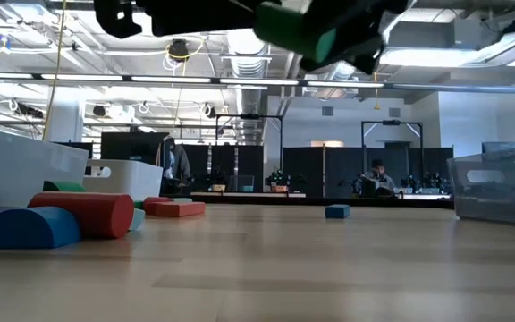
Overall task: Sort blocks by size
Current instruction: Put the dark green cylindrical block into the gray bin
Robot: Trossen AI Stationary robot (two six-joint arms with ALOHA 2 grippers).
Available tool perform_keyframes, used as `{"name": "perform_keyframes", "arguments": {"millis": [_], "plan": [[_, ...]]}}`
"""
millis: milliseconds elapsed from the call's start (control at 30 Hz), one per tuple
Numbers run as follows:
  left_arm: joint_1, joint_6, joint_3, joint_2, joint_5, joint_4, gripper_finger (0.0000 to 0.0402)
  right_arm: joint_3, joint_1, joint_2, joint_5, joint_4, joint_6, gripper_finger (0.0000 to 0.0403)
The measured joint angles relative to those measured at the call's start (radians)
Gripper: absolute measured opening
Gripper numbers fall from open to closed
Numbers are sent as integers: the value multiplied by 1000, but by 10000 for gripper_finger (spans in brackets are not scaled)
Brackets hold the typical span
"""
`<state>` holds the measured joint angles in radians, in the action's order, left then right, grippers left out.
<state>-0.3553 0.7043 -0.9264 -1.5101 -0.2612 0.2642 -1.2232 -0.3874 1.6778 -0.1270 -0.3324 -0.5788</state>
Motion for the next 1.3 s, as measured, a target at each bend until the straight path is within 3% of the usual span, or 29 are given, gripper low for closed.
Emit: {"name": "perform_keyframes", "arguments": {"millis": [367, 600, 1067, 1300], "plan": [[2, -34, 0, 2, 130, -64, 263, 1, 44, 40, 61, 98, 51, 157], [2, -57, 0, 2, 133, -81, 261, 1, 50, 40, 78, 137, 57, 158], [2, -16, 0, 2, 134, -77, 138, 1, 56, 40, 84, 167, 87, 158], [7, -17, 0, 3, 136, -81, 124, 1, 56, 40, 84, 173, 107, 158]]}}
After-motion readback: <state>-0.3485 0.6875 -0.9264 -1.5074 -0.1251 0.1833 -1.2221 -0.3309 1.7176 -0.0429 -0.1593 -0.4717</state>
